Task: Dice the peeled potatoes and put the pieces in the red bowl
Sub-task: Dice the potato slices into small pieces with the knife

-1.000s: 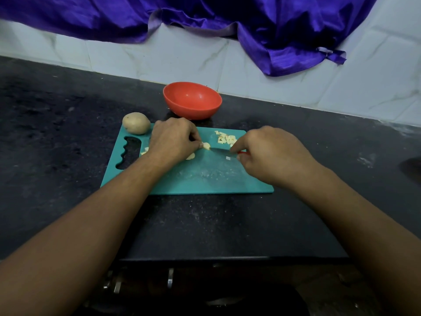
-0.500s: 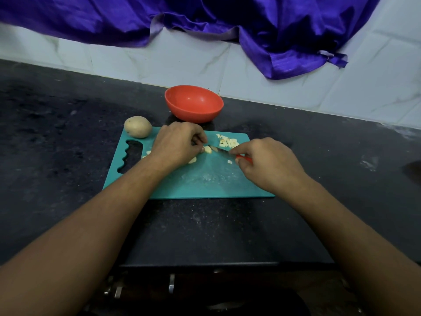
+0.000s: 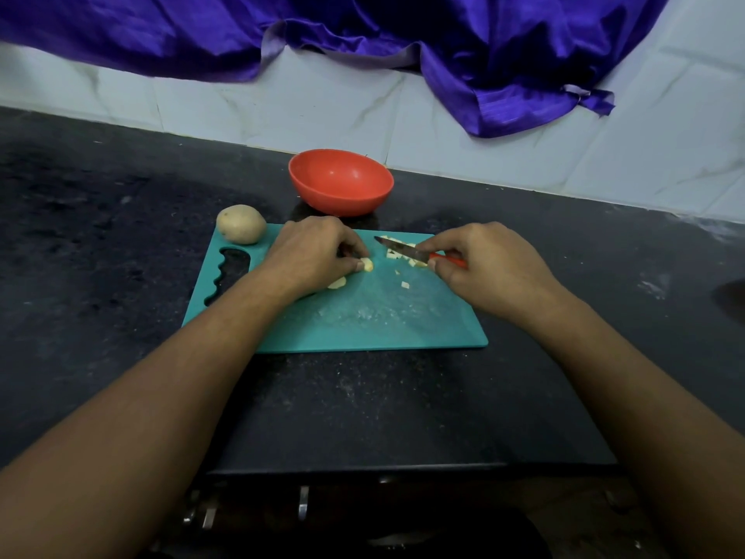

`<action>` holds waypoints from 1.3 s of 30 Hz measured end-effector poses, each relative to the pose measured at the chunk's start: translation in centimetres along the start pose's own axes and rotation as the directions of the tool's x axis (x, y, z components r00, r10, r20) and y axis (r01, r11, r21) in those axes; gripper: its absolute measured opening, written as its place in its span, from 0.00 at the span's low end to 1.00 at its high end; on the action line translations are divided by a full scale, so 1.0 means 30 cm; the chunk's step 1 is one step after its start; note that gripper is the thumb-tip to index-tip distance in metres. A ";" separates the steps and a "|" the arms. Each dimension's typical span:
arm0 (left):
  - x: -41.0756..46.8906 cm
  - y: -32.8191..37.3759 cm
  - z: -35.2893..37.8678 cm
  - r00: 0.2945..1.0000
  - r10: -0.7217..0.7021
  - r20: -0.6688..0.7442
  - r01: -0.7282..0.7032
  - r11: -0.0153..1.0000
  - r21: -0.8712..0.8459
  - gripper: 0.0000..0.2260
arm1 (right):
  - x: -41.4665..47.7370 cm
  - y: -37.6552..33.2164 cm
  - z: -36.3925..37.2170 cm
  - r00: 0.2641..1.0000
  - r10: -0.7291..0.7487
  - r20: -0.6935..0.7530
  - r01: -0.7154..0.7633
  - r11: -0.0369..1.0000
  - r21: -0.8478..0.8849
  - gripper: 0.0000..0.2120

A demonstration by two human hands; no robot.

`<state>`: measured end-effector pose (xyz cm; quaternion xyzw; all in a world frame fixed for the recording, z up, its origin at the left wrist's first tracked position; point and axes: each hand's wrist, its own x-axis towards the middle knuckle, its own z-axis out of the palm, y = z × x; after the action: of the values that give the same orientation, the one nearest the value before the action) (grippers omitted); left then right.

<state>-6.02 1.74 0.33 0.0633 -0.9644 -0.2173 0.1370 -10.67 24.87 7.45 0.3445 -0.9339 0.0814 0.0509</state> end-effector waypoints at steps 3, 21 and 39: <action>0.000 0.008 0.003 0.999 -0.018 -0.030 0.018 1.000 0.017 0.07 | -0.005 -0.005 0.003 0.999 0.038 -0.005 -0.038 0.999 0.006 0.13; -0.010 0.068 0.033 0.983 -0.116 -0.145 0.123 0.992 0.041 0.08 | -0.027 -0.106 0.071 0.994 0.095 -0.063 -0.095 0.995 -0.005 0.16; 0.006 0.065 0.035 0.982 -0.149 -0.120 0.149 0.989 -0.003 0.05 | -0.033 -0.170 0.044 1.000 -0.005 -0.007 0.003 0.959 -0.282 0.12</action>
<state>-6.61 3.88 0.29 0.1486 -0.9476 -0.2199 0.1778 -6.66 21.44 6.61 0.3354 -0.9350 -0.0510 0.1034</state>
